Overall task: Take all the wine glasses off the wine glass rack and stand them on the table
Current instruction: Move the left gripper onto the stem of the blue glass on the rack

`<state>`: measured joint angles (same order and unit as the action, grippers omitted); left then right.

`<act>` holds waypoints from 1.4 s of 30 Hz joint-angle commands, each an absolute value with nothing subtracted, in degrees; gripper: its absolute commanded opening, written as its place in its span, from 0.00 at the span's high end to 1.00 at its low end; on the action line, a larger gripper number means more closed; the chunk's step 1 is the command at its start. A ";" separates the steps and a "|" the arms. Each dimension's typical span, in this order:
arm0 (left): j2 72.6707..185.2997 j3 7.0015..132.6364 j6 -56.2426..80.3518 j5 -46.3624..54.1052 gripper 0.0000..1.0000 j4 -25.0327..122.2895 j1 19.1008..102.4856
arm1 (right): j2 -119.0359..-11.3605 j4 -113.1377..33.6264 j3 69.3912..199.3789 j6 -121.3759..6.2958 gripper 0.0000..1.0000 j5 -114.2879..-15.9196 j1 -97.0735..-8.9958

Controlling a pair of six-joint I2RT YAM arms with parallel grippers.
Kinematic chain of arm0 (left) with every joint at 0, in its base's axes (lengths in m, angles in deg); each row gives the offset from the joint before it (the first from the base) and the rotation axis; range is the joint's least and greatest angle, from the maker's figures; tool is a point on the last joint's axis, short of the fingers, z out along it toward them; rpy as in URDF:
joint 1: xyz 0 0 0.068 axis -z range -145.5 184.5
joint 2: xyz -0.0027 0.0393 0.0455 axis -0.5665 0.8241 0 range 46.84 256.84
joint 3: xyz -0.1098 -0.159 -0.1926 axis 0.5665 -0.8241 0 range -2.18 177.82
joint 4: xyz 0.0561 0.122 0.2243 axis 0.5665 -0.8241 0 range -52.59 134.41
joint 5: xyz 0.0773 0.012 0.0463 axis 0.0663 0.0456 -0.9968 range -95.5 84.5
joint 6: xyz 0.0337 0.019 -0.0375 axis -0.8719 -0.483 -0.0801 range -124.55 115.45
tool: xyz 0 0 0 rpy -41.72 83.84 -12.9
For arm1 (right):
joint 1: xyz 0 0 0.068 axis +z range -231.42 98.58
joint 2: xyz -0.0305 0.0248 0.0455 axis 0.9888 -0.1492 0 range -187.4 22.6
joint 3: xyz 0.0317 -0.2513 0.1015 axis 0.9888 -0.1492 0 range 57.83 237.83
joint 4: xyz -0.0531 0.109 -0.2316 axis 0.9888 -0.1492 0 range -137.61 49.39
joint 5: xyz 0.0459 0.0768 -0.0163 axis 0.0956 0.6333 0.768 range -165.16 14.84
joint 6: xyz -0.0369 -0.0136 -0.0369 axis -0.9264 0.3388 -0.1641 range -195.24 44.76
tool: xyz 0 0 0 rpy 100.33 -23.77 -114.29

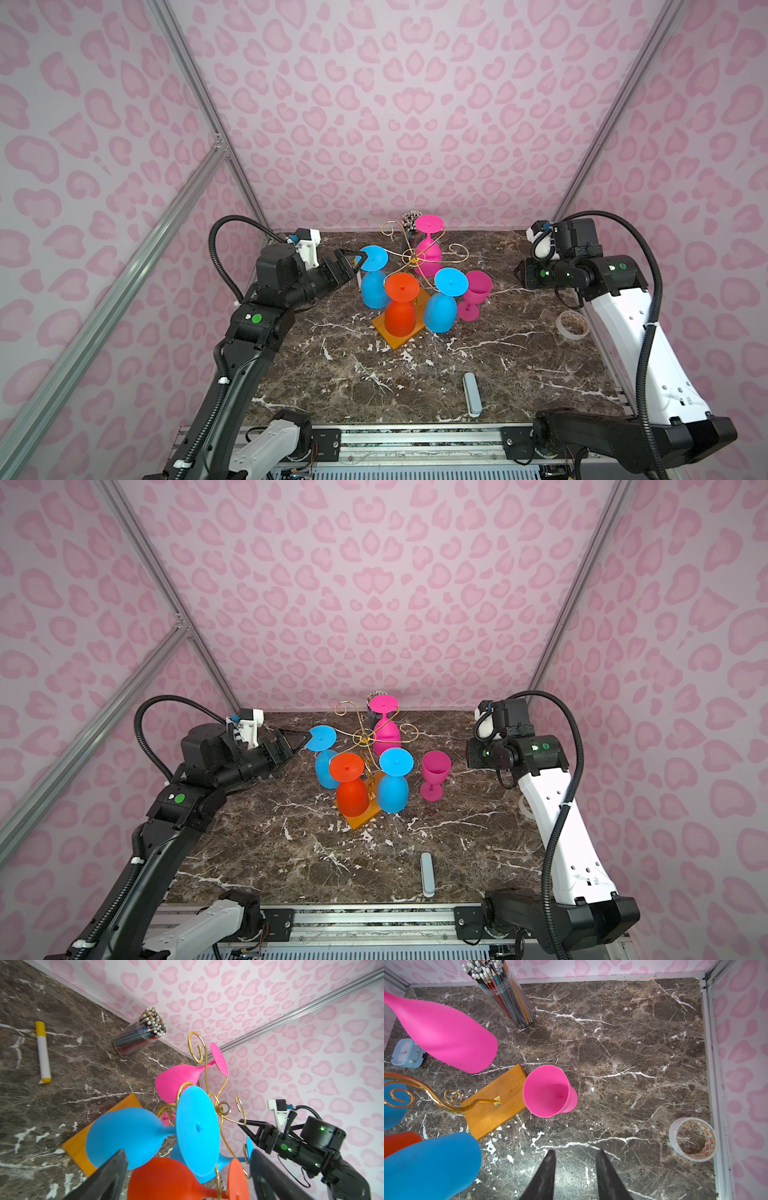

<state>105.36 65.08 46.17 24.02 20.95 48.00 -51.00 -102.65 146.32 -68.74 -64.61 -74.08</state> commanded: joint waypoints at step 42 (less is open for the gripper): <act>107.96 62.24 57.06 30.18 0.63 30.61 47.93 | -50.05 -101.51 144.36 -68.30 0.67 -63.82 -74.89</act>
